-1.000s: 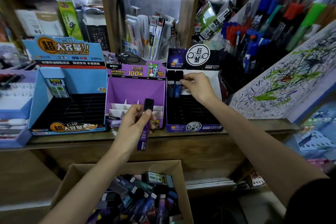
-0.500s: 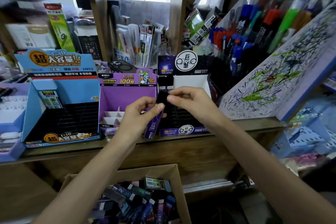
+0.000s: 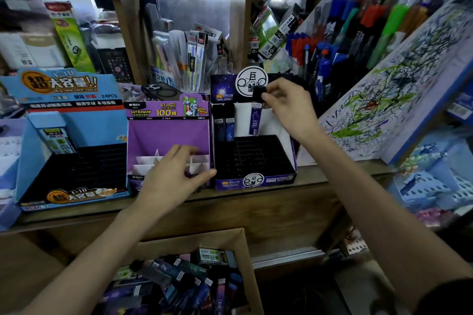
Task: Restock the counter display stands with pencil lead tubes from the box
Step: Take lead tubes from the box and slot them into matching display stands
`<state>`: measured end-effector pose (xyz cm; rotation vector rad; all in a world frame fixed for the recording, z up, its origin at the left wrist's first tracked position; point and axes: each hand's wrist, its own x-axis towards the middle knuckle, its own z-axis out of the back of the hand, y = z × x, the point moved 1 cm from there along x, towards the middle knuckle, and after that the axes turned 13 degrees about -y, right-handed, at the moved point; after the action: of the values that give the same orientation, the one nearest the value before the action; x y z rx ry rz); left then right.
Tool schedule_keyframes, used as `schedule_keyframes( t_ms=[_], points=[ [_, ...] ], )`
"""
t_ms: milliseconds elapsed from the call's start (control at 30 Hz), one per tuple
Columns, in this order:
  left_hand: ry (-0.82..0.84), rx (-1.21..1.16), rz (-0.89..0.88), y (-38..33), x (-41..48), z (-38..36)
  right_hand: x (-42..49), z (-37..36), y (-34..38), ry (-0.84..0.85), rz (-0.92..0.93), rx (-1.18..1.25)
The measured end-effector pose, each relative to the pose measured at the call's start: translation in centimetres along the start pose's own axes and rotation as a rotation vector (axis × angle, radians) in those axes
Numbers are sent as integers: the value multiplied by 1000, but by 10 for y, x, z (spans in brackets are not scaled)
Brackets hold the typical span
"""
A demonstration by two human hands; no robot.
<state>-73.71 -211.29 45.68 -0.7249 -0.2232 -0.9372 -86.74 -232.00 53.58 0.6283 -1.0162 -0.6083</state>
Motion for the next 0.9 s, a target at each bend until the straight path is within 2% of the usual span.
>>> schedule_keyframes(
  t_ms=[133, 333, 500, 767, 900],
  points=[
    [1, -56, -92, 14, -6, -6, 4, -28, -21, 50, -1, -8],
    [-78, -75, -100, 16, -6, -12, 5, -47, -35, 34, -47, 100],
    [-101, -83, -93, 17, -6, -14, 3, -56, -44, 48, -89, 83],
    [-78, -80, -92, 16, -7, -11, 0, -60, -39, 67, -120, -72],
    [-124, -217, -104, 11, -12, 5, -9, -43, -24, 85, -79, -264]
  ],
)
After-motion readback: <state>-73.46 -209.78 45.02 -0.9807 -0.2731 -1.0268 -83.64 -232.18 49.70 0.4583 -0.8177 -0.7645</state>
